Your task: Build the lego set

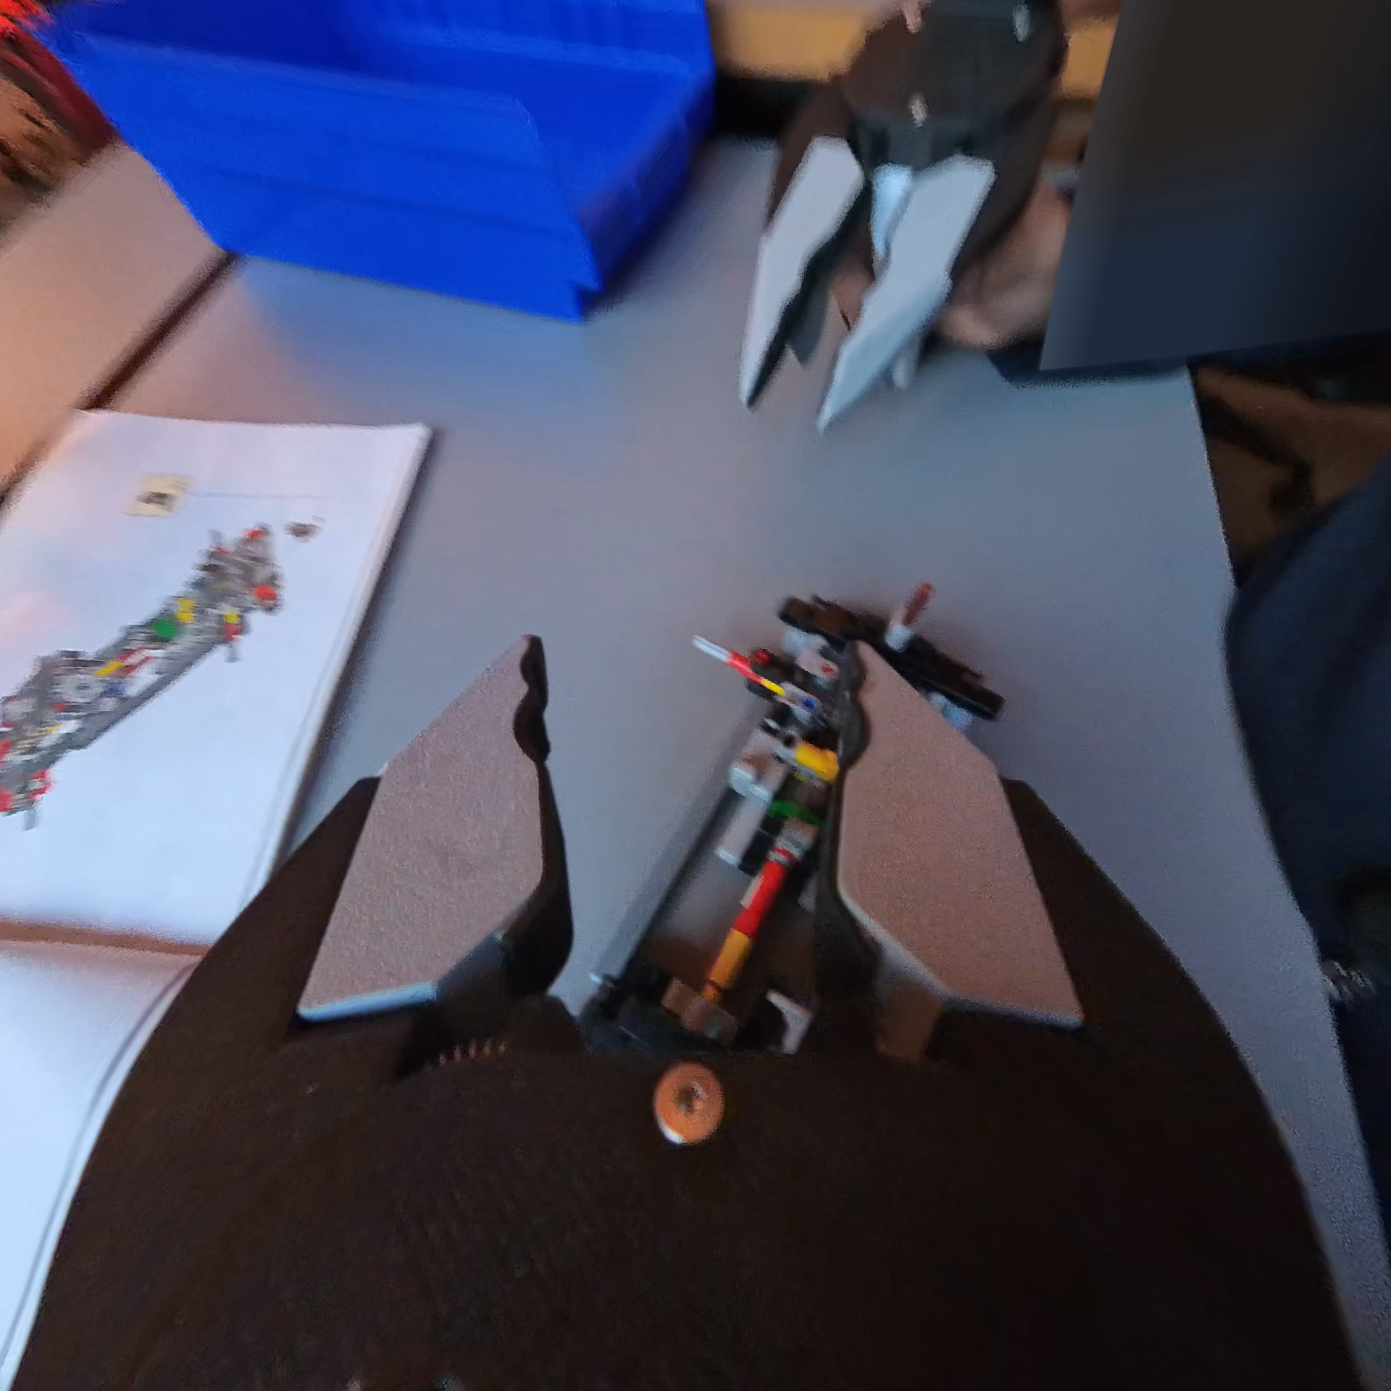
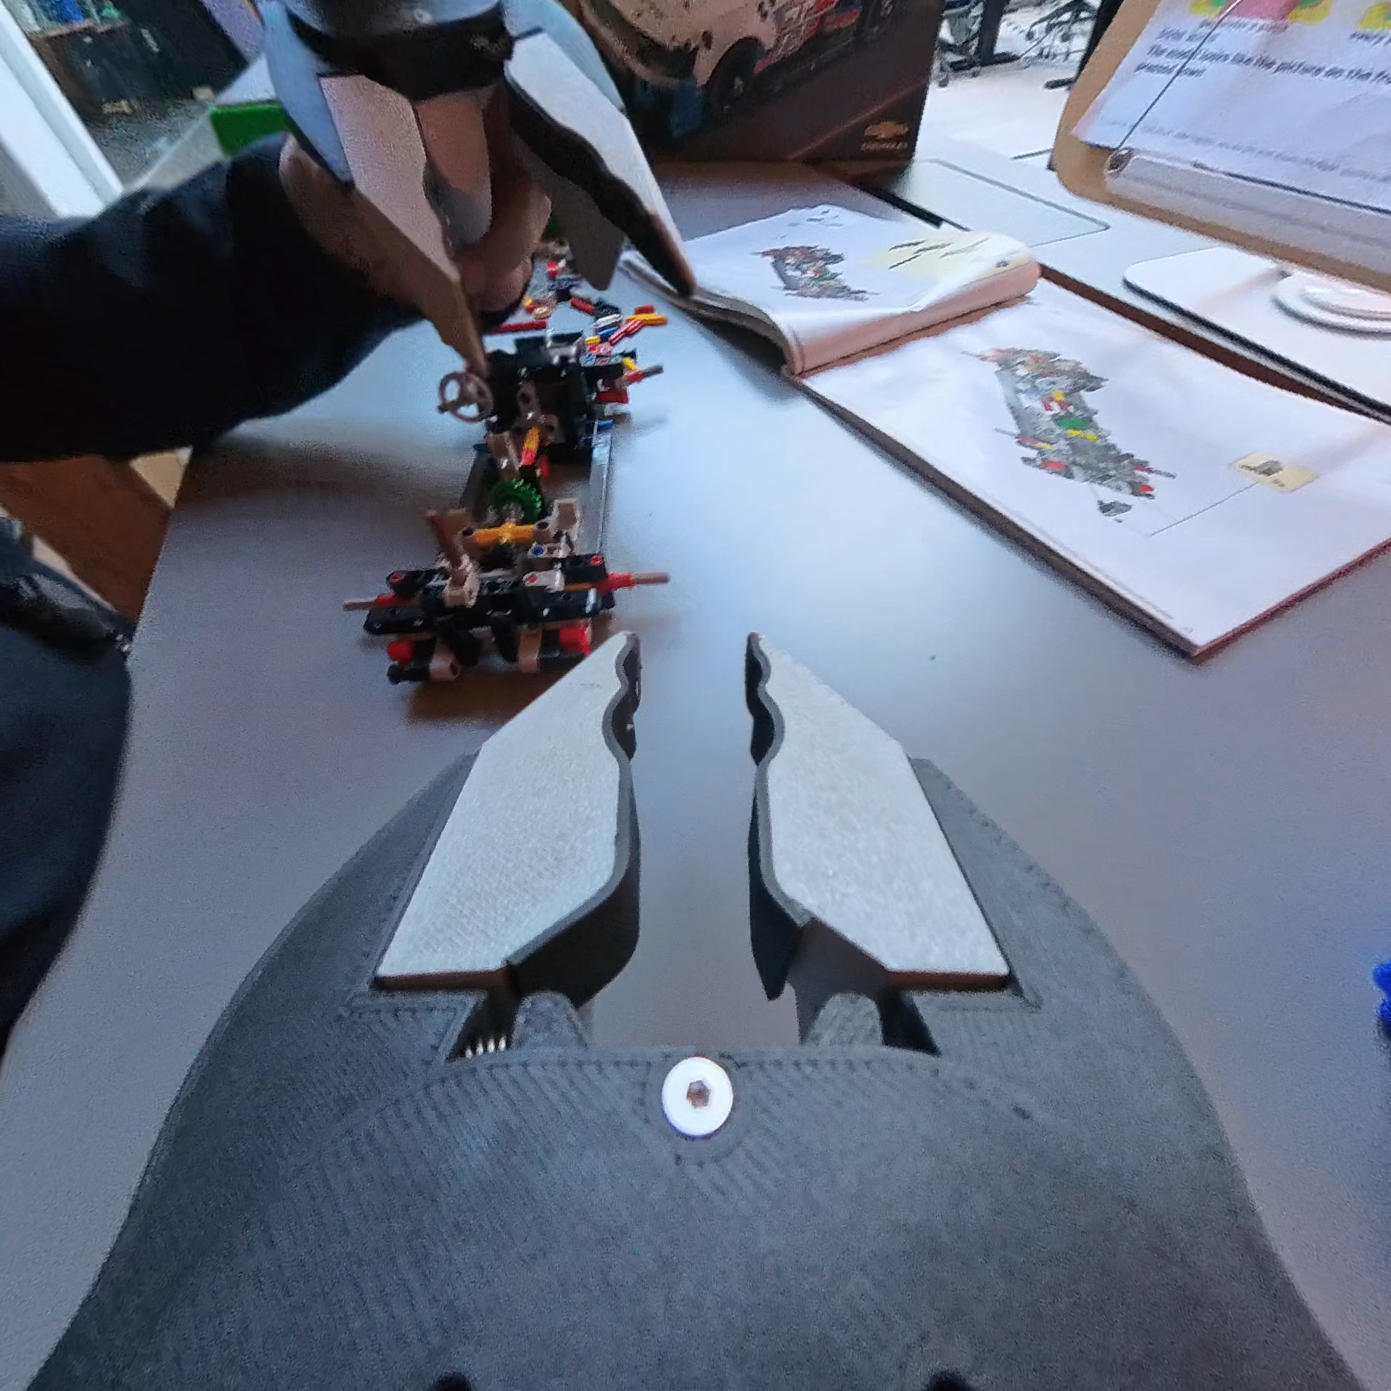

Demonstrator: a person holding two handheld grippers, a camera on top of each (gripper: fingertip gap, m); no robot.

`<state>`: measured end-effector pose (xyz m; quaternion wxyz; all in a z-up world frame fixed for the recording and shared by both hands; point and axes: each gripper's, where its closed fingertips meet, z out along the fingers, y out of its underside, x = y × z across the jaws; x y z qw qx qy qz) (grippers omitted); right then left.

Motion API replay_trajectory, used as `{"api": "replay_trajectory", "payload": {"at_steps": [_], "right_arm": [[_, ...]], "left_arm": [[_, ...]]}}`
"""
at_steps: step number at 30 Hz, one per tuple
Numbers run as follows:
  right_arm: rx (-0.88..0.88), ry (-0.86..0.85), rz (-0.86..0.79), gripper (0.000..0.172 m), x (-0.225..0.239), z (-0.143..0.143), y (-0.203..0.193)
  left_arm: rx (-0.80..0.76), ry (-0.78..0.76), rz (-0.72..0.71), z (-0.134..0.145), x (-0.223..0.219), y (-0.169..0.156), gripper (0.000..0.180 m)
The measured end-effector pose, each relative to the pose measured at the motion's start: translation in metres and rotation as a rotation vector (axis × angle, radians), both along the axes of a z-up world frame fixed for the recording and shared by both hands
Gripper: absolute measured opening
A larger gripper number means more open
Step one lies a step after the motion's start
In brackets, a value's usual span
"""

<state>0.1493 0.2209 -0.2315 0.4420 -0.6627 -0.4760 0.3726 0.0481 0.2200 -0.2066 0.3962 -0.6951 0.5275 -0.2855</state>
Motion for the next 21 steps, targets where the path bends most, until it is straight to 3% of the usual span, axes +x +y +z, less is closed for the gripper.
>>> {"api": "replay_trajectory", "payload": {"at_steps": [4, 8, 11, 21], "right_arm": [[-0.001, 0.029, -0.043, 0.027, -0.014, 0.004, 0.024], [-0.024, 0.082, -0.055, 0.027, -0.033, 0.01, 0.049], [-0.035, 0.125, -0.049, 0.026, -0.048, 0.016, 0.067], [-0.125, 0.211, 0.043, 0.029, -0.066, 0.023, 0.079]], "left_arm": [[0.12, -0.262, 0.117, 0.037, -0.012, 0.027, 0.048], [0.079, -0.447, 0.141, 0.051, -0.027, 0.036, 0.047], [-0.01, -0.481, 0.131, 0.054, -0.032, 0.035, 0.053], [0.016, -0.422, 0.218, 0.044, -0.044, 0.043, 0.043]]}}
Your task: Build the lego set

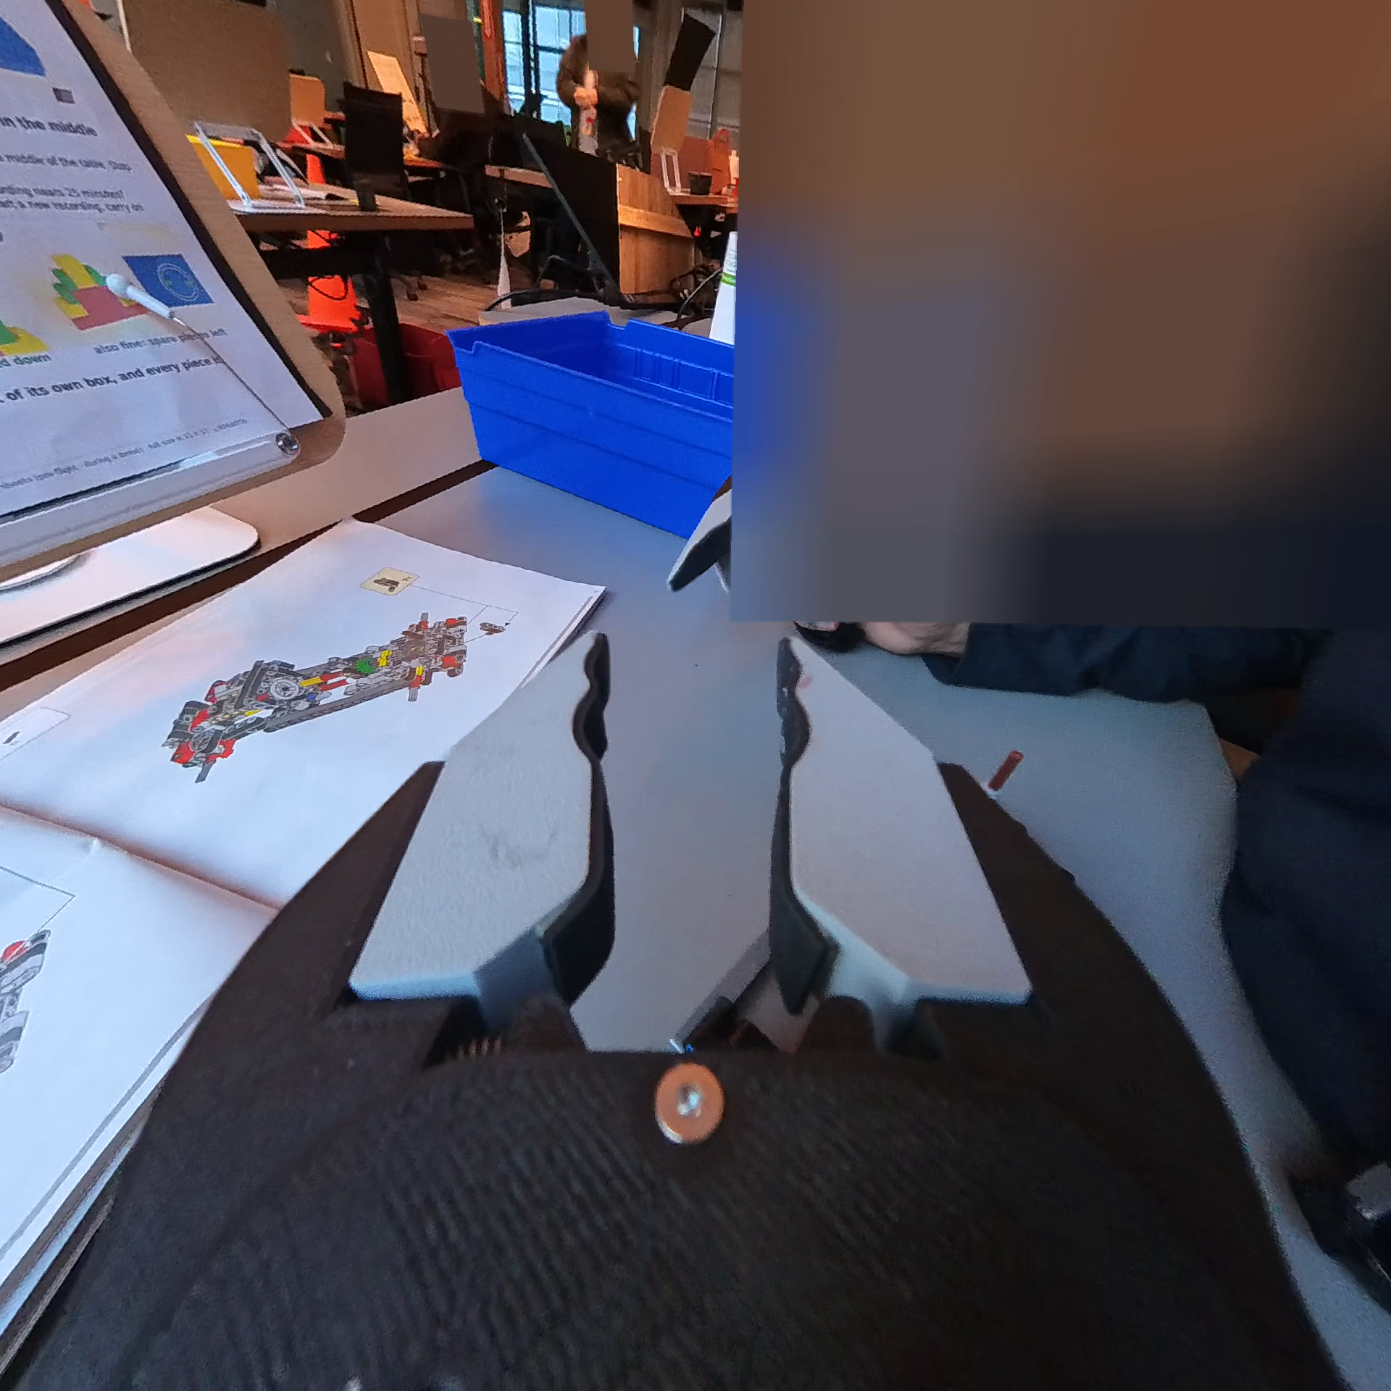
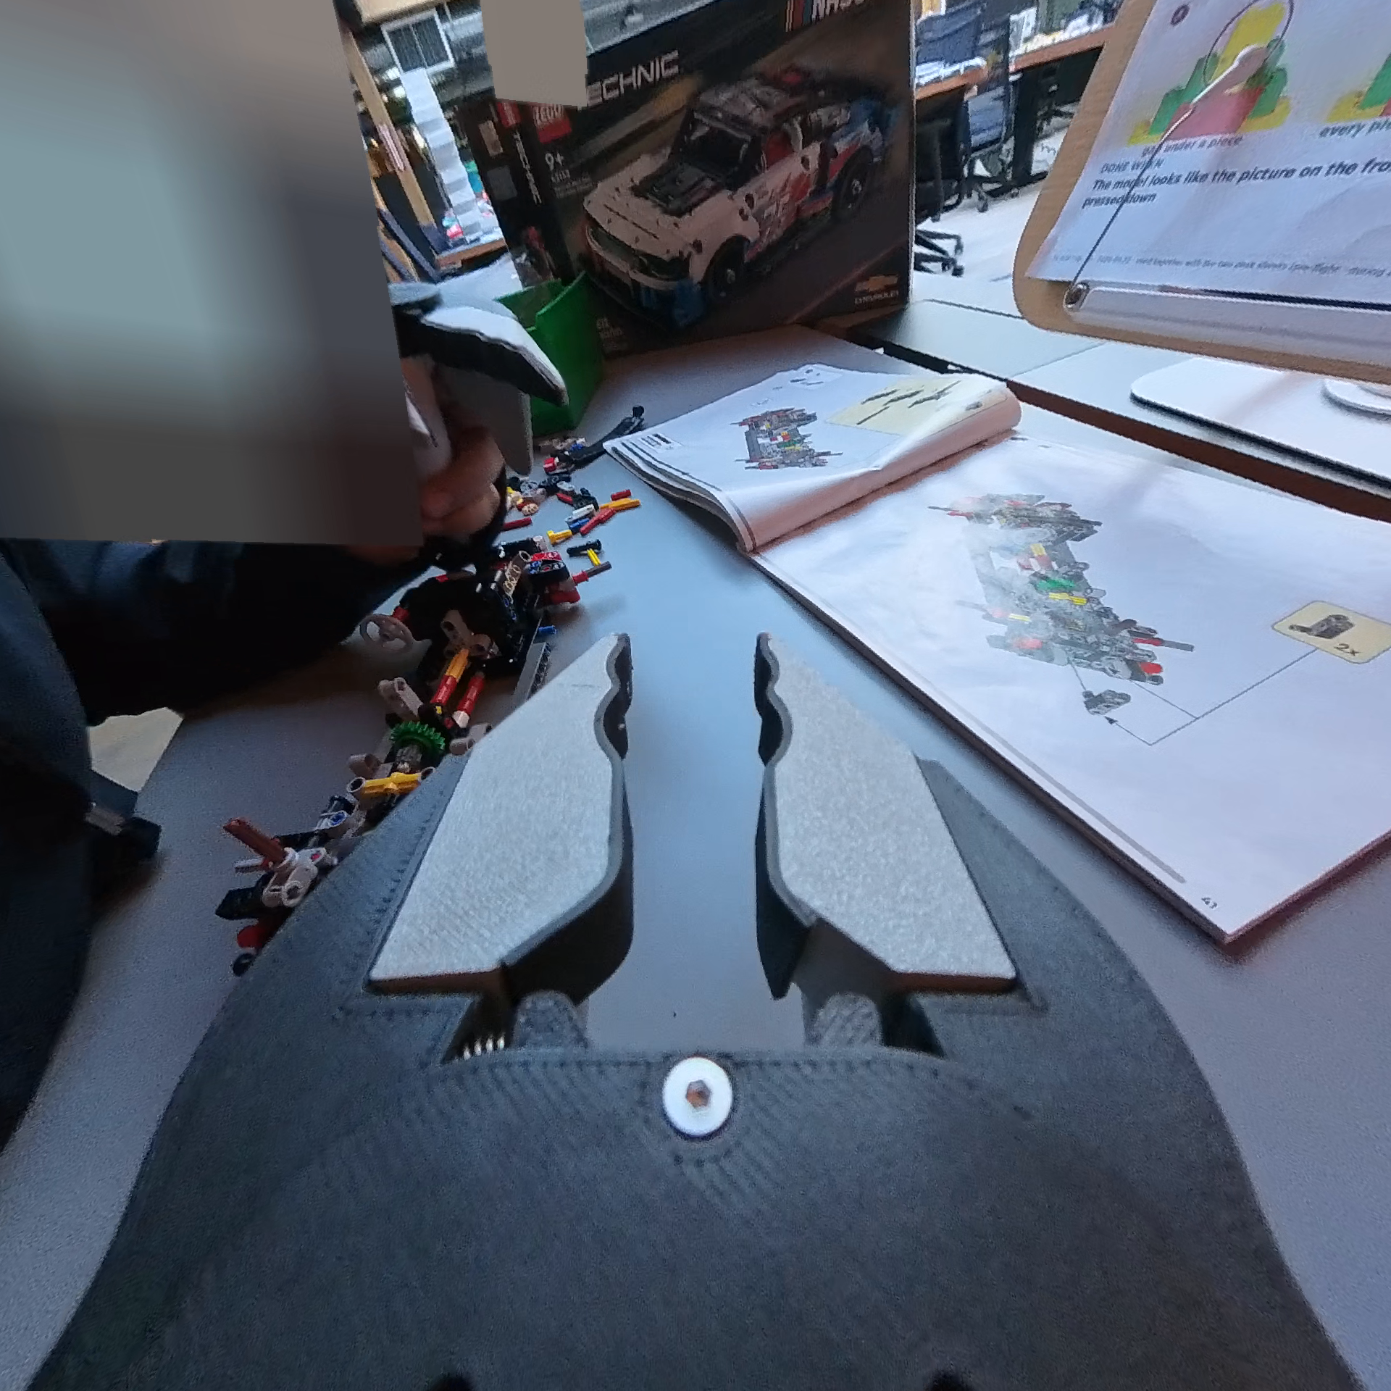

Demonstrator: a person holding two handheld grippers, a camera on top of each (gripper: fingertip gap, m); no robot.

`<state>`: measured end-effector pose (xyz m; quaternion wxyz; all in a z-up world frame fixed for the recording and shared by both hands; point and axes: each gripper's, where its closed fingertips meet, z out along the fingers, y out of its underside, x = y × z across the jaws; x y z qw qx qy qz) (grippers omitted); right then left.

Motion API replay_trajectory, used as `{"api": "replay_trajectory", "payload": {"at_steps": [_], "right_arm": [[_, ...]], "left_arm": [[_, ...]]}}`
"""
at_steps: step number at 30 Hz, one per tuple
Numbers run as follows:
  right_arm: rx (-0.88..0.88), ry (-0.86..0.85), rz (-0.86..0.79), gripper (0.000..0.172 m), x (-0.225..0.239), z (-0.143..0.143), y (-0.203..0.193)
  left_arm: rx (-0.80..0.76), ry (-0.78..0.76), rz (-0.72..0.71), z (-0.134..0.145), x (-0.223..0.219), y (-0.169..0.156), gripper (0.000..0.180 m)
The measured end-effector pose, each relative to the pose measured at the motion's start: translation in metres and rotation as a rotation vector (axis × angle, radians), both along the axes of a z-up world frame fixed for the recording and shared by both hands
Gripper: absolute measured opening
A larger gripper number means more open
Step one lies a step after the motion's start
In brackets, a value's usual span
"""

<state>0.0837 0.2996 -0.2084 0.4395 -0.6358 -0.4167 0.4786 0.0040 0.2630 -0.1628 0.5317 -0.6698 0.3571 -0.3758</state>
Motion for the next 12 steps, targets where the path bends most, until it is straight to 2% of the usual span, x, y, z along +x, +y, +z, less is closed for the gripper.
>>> {"api": "replay_trajectory", "payload": {"at_steps": [12], "right_arm": [[-0.032, 0.046, 0.046, 0.036, 0.0007, 0.0045, -0.0053]], "left_arm": [[-0.035, -0.045, -0.01, -0.0023, -0.0025, 0.001, 0.04]]}}
